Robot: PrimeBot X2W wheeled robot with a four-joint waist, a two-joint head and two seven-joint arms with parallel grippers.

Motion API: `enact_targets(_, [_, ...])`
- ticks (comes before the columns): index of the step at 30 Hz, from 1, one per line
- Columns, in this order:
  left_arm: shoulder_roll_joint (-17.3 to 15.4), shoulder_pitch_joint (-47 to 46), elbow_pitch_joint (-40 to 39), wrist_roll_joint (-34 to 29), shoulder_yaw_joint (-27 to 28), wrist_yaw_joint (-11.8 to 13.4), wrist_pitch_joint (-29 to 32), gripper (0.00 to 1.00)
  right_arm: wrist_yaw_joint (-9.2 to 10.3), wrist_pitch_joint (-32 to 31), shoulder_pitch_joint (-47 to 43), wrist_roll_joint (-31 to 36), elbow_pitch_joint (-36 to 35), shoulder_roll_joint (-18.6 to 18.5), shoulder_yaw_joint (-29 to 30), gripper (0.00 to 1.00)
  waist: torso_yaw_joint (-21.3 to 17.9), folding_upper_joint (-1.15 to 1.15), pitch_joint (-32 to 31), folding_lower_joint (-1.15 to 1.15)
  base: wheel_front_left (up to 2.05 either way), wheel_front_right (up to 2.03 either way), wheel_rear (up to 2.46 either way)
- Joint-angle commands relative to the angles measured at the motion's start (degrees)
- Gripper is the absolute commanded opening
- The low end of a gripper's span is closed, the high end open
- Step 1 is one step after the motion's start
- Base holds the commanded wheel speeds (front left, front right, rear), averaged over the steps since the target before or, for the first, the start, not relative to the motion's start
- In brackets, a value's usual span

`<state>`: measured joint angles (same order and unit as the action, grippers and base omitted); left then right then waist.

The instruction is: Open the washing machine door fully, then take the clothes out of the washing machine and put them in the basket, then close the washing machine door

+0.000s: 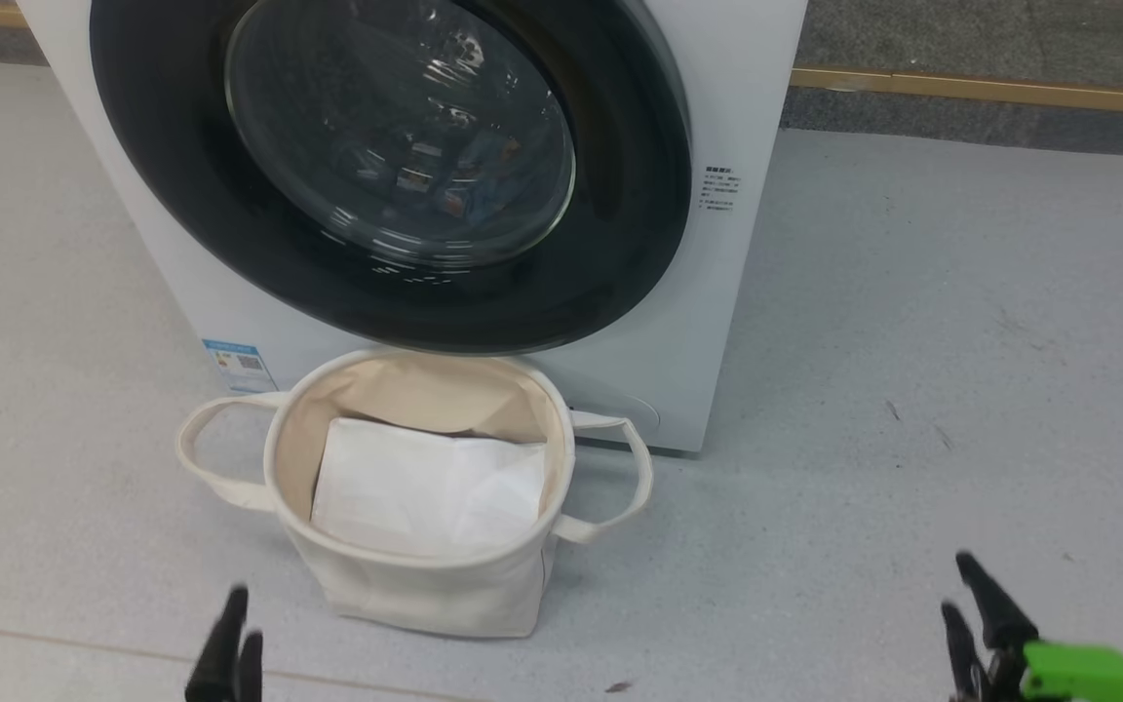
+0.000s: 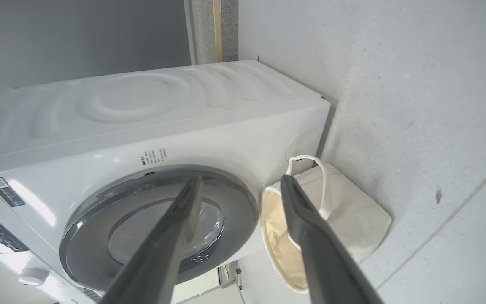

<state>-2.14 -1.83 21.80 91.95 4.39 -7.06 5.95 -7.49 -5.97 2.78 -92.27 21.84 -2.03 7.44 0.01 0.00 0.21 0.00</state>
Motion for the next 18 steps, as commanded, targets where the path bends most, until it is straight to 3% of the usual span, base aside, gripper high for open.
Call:
enact_targets(1, [-0.16, -1.16, -1.45, -0.14, 0.17, -0.01, -0.31, 1.00, 0.00, 0.35, 1.21, 0.13, -1.36, -0.09, -0.29, 1.00, 0.04, 0.00, 0.06, 0.01, 0.00, 0.00, 0.00])
enact_targets(6, [-0.27, -1.54, -1.96, -0.51, 0.49, -0.02, -1.09, 1.00, 0.00, 1.19, 1.74, 0.47, -1.68, -0.12, -0.91, 1.00, 0.21, 0.00, -0.05, 0.13, 0.00, 0.00, 0.00])
enact_targets(10, [-0.38, -1.74, -2.38, -0.80, 0.73, -0.04, -1.71, 1.00, 0.00, 1.86, 2.07, 0.71, -1.97, -0.15, -1.42, 1.00, 0.34, 0.00, 0.05, 0.01, 0.00, 0.00, 0.00])
enact_targets(18, [-0.88, -2.26, -3.14, -1.81, 0.98, -0.06, -2.86, 1.00, 0.00, 3.04, 2.97, 1.48, -2.59, -0.19, -2.23, 1.00, 0.57, 0.00, 0.05, 0.00, 0.00, 0.00, 0.00])
